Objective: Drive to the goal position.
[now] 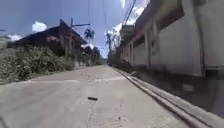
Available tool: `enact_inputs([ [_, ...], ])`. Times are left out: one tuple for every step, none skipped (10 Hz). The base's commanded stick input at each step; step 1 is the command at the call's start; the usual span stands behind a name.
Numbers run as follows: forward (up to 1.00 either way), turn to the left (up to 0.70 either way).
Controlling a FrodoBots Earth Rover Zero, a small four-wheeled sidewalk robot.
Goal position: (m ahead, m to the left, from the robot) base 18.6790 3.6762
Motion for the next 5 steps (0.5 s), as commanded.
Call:
enact_inputs([
  [0.85, -0.34],
  [0.85, -0.34],
  [0.85, -0.34],
  [0.85, -0.34],
  [0.85, -0.34],
])
